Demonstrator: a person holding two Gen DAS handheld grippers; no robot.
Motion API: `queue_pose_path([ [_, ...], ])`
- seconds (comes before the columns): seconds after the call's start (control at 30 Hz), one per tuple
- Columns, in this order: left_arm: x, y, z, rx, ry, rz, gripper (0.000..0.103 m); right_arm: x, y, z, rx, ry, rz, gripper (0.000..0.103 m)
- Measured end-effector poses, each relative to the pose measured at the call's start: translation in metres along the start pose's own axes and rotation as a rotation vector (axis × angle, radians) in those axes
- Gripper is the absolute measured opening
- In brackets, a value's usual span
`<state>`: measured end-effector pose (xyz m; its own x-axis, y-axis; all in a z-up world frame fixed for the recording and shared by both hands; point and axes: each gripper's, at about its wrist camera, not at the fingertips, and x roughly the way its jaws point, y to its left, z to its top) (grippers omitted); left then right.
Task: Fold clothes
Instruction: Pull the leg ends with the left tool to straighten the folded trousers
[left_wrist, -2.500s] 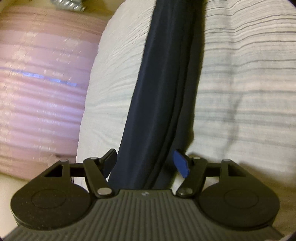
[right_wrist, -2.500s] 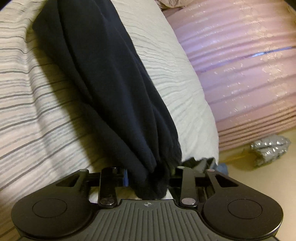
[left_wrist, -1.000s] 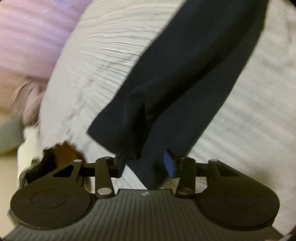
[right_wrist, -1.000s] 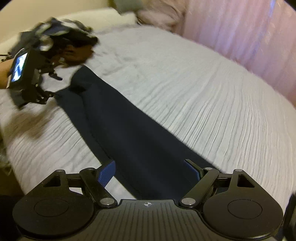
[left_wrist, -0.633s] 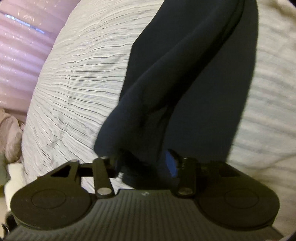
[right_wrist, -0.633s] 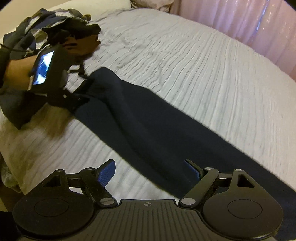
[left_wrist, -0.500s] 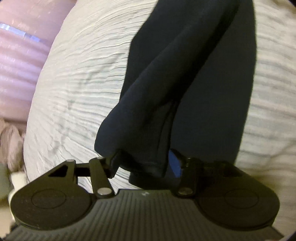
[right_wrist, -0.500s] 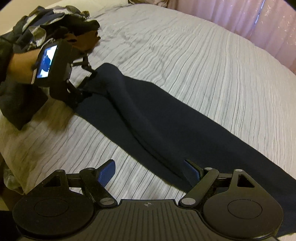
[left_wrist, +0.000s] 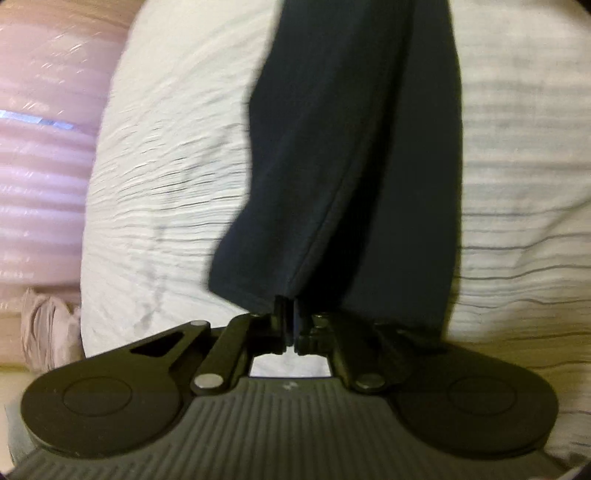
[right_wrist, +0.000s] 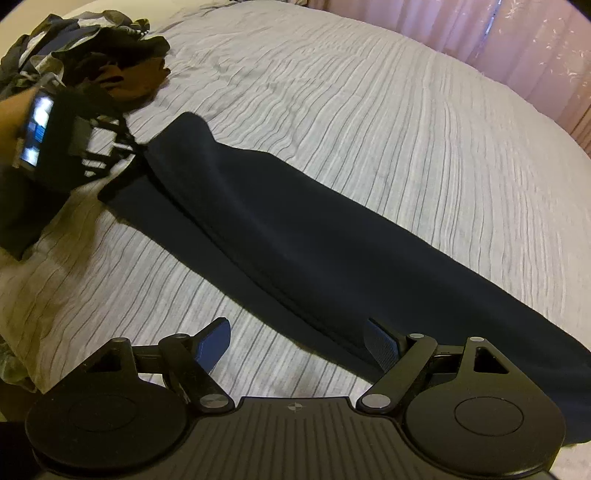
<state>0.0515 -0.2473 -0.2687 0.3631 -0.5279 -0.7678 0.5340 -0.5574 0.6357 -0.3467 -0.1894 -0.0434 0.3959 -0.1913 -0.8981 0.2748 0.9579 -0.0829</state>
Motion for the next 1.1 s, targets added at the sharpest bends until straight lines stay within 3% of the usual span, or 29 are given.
queue_pose_path([
  [0.2,-0.038,-0.027,-0.008,-0.002,-0.002,-0.053,0.002,0.000,0.000,-0.005,0.000,0.019,-0.001,0.082],
  [0.47,-0.010,-0.050,-0.012,0.007,0.025,-0.094,0.002,0.001,-0.001,-0.013,0.008,0.046,-0.002,0.082],
  [0.67,-0.025,-0.039,-0.015,-0.077,0.003,-0.076,0.002,0.017,-0.008,-0.019,0.069,0.055,0.003,0.082],
  [1.1,-0.049,0.015,-0.012,-0.158,-0.021,-0.084,0.002,0.093,0.059,-0.001,-0.109,-0.200,-0.085,0.082],
])
